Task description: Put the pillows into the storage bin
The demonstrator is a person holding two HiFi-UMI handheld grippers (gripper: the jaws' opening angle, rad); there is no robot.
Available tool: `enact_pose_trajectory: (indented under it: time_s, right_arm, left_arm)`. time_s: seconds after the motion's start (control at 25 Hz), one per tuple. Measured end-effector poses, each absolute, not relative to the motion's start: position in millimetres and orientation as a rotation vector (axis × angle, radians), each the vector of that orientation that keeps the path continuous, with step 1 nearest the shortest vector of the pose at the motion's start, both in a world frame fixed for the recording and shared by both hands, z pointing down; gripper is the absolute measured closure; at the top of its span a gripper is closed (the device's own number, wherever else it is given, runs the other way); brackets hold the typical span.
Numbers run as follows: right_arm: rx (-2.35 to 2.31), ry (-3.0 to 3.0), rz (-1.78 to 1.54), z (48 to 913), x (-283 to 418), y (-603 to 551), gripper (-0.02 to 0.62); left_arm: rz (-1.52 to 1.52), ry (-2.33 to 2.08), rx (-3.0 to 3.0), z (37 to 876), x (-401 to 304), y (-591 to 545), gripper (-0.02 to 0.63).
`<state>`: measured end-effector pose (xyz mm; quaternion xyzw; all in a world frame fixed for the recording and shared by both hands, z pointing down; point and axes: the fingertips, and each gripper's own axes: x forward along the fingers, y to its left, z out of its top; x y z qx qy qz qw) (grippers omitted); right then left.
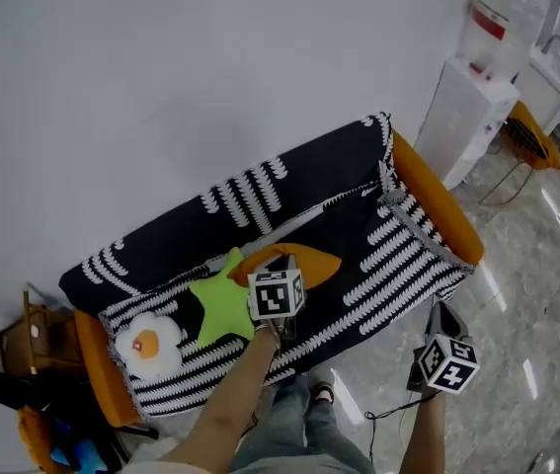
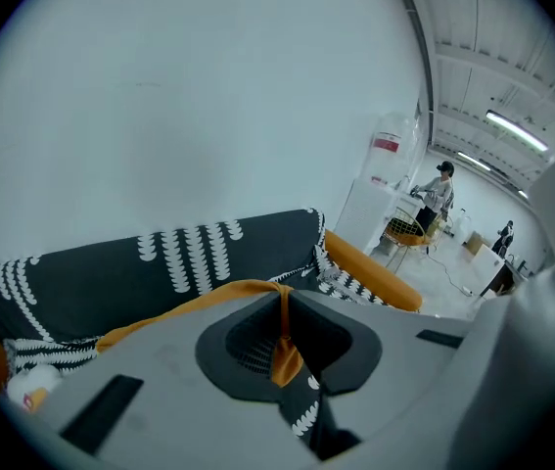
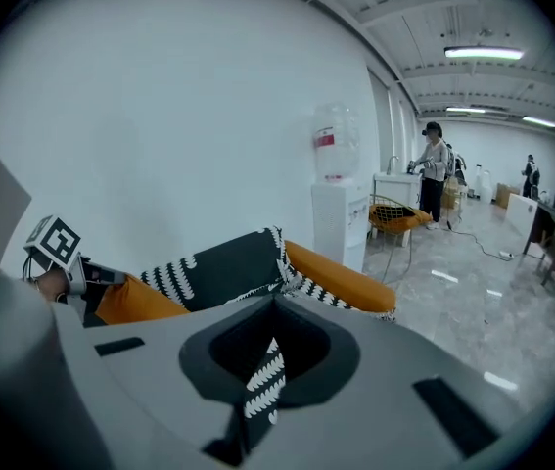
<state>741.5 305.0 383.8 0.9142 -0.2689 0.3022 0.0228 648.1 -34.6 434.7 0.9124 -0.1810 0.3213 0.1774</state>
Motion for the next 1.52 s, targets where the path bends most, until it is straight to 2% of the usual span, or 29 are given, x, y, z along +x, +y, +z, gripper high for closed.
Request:
enact_pose_trajectory:
  time_s: [0.44,0.76,1.2,1.52]
  right_arm:
    - [2.874,-1.046,0.803,320.2,711.2,289.3,0.594]
    - [2.833,-1.292,0.79,307.4,678.9,243.0,0.594]
    - [2.506,-1.854,0.788,289.4,551.3,87.6,0.594]
    - [2.277,-2.029,0.767,288.2,431.9,27.0,0.594]
  left_arm:
    - [0.708,-0.624,2.58,348.4,584.5,-10.9,0.578]
    - [0.627,-0.786,2.589,307.4,507.2,-19.6,0.578]
    - [0.492,-1.182,2.408,278.6,307.8,-54.3,0.578]
    - [0.407,-1.425,2.259,273.3,141.2,-63.9,0.578]
